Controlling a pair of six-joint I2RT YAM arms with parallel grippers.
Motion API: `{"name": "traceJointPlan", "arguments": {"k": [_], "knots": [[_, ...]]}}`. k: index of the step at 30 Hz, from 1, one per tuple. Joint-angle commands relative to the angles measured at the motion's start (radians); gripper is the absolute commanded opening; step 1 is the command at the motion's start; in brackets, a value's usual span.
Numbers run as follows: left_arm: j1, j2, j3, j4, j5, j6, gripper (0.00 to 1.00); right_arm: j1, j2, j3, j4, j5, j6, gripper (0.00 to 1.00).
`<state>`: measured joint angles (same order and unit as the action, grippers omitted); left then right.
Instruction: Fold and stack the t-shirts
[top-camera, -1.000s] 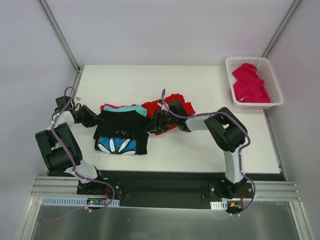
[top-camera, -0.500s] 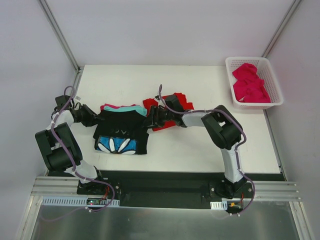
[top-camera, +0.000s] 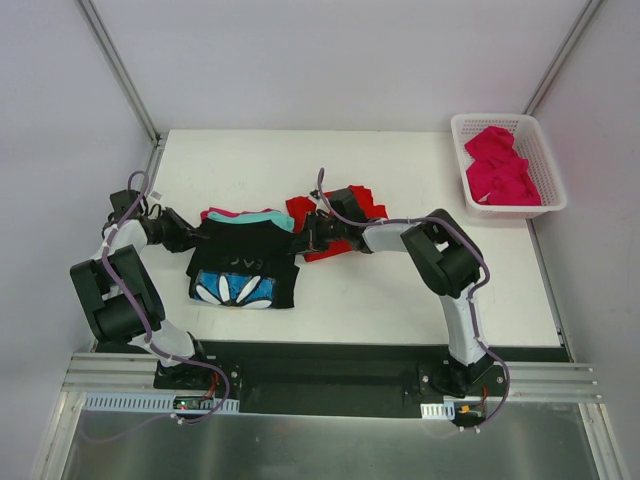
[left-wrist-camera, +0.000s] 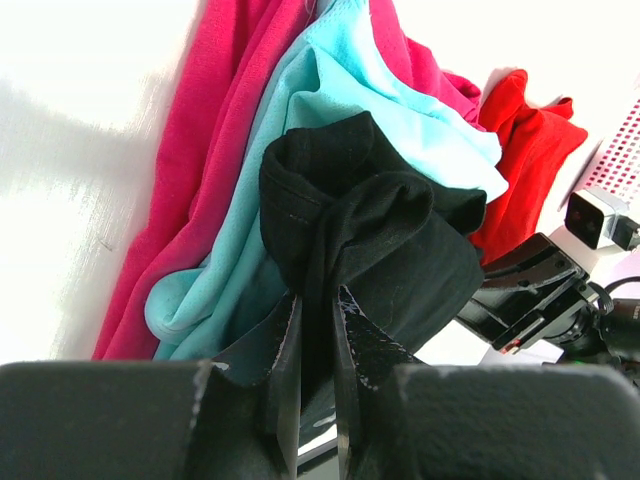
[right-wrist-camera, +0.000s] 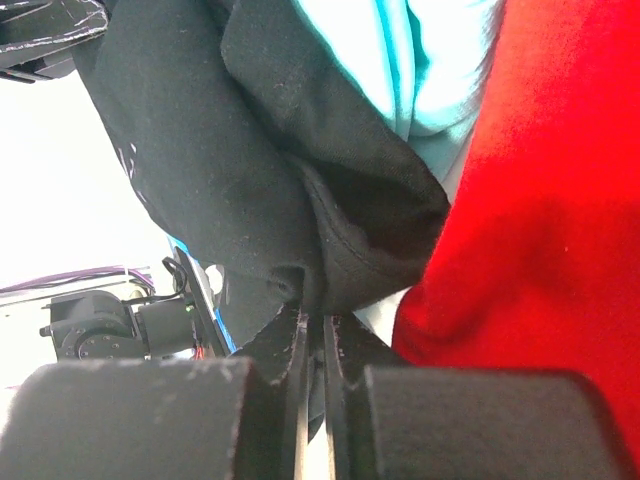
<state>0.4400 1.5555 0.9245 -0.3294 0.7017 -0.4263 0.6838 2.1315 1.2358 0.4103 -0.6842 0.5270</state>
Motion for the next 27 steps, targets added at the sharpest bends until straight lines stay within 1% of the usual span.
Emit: {"name": "traceJointPlan", "arguments": {"k": [1,13,20,27], "knots": [[0.005,-0.031,0.025,-0.013,0.047,-0.005,0.00,-0.012,-0.077,0.005,-0.001,0.009,-0.018,0.01],[0.005,-0.092,0.045,-0.013,0.088,-0.042,0.00,-0.013,-0.171,0.097,-0.182,0.028,-0.091,0.01],[0.003,-0.094,0.089,-0.013,0.096,-0.045,0.00,-0.020,-0.144,0.189,-0.251,0.029,-0.117,0.01],[0.003,-0.043,0.169,-0.013,0.111,-0.066,0.00,-0.030,-0.110,0.289,-0.309,0.028,-0.128,0.01]]}}
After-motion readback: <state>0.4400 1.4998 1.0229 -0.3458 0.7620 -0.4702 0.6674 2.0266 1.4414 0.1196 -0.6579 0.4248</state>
